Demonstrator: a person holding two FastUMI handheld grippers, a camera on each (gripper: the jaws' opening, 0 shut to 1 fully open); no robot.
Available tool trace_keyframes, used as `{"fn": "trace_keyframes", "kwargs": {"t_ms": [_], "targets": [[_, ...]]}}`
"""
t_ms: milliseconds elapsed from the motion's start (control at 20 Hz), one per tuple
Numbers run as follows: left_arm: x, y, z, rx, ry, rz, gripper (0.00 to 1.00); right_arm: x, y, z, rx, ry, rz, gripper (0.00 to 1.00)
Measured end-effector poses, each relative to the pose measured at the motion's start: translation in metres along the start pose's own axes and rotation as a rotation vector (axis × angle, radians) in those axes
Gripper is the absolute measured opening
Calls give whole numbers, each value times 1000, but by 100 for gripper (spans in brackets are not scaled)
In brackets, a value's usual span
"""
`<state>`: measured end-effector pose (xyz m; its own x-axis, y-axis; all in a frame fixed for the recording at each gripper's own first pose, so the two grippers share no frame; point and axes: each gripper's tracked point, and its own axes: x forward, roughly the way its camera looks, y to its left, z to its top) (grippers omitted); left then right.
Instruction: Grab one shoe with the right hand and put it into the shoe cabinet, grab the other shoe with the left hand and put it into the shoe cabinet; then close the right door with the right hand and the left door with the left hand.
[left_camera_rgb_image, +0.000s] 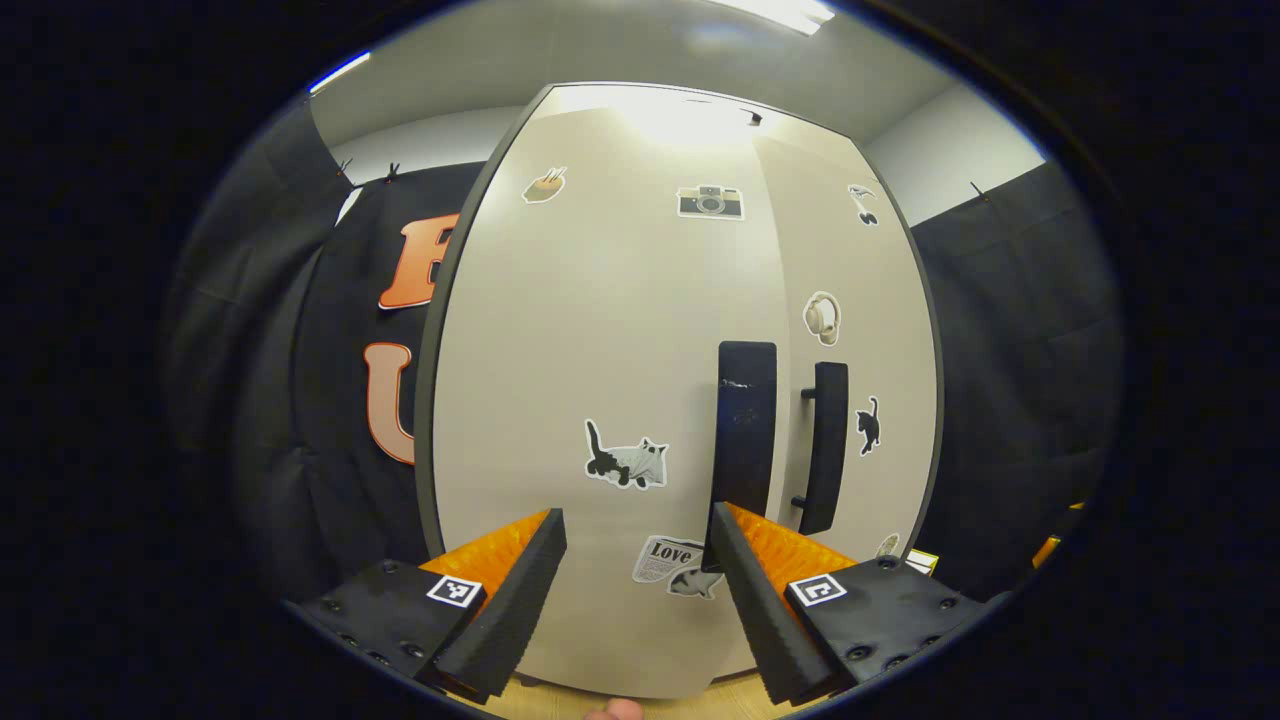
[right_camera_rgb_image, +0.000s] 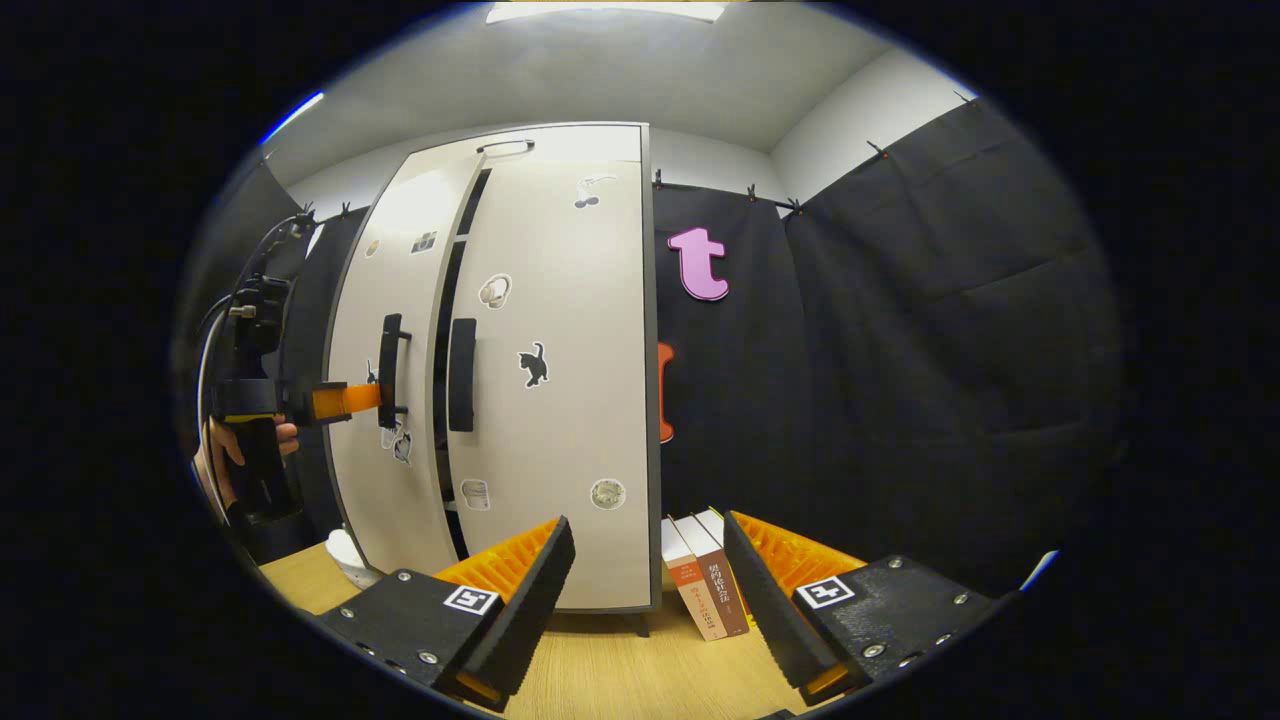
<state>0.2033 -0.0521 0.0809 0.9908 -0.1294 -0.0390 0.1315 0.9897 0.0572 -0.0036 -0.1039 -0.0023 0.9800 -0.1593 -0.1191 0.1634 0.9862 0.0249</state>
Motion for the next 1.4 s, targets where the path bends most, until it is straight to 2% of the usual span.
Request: {"fn": "trace_keyframes", "kwargs": {"t_ms": [300, 500, 550, 700, 800, 900, 950, 1050, 1100, 1150, 1400], "targets": [[20, -3, -5, -31, 3, -7, 96, 2, -3, 1, -11, -4, -5, 93], [25, -5, -8, -29, -3, -3, 96, 4, 3, 3, -4, -6, 13, 93], [25, -4, -8, -26, -3, -1, 99, 5, 6, 3, -4, -6, 19, 93], [19, -3, -7, -34, -6, 9, 97, 4, 12, 3, 4, -7, 39, 93], [1, -1, -4, -47, -22, 7, 94, 5, 18, 1, 14, -7, 56, 93], [-19, 4, 0, -30, -28, 15, 96, 4, 24, 0, 16, -8, 70, 93], [-31, 6, 2, -19, -32, 17, 94, 3, 27, 0, 16, -10, 77, 93], [-57, 8, 5, 2, -41, 22, 96, 4, 35, -2, 17, -10, 97, 93], [-70, 8, 4, 10, -41, 24, 94, 5, 38, -3, 22, -10, 107, 93], [-82, 10, 3, 18, -42, 31, 96, 4, 41, -4, 28, -8, 117, 93], [-136, 16, -11, 49, -43, 73, 96, 1, 53, -14, 38, 10, 161, 93]]}}
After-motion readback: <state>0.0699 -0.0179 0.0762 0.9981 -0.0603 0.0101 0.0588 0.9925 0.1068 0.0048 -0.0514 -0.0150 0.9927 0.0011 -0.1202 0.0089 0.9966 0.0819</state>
